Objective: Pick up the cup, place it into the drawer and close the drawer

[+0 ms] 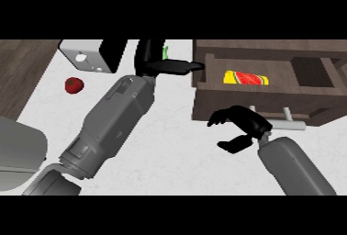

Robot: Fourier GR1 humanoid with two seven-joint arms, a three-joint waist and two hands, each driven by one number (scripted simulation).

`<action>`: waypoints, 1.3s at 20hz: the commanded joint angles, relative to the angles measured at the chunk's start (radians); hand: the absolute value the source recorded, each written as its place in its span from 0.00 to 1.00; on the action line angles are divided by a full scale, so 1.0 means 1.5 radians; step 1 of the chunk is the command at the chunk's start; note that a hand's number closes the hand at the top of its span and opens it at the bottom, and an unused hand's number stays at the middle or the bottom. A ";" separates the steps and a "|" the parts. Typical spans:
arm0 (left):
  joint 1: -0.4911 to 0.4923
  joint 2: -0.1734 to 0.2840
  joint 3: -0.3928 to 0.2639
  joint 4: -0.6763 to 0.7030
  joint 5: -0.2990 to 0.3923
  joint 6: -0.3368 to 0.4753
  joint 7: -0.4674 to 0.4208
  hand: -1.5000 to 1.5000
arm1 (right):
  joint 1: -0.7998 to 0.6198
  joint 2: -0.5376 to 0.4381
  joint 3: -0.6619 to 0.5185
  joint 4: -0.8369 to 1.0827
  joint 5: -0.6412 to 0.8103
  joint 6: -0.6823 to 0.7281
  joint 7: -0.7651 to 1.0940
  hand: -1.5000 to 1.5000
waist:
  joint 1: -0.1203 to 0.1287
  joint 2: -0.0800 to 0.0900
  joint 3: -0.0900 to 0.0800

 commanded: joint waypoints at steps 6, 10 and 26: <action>0.099 0.051 -0.009 -0.086 0.003 -0.058 0.013 0.00 | -0.157 -0.006 -0.100 0.297 0.008 -0.093 -0.174 1.00 | 0.046 0.008 0.002; 0.108 0.068 -0.008 -0.122 0.010 -0.071 0.032 0.00 | -0.243 -0.031 -0.168 0.363 -0.023 -0.104 -0.182 1.00 | 0.065 0.010 0.003; 0.180 0.117 -0.020 -0.168 0.015 -0.152 0.044 0.00 | -0.342 -0.116 -0.255 0.405 -0.087 -0.076 -0.162 1.00 | 0.109 0.024 0.001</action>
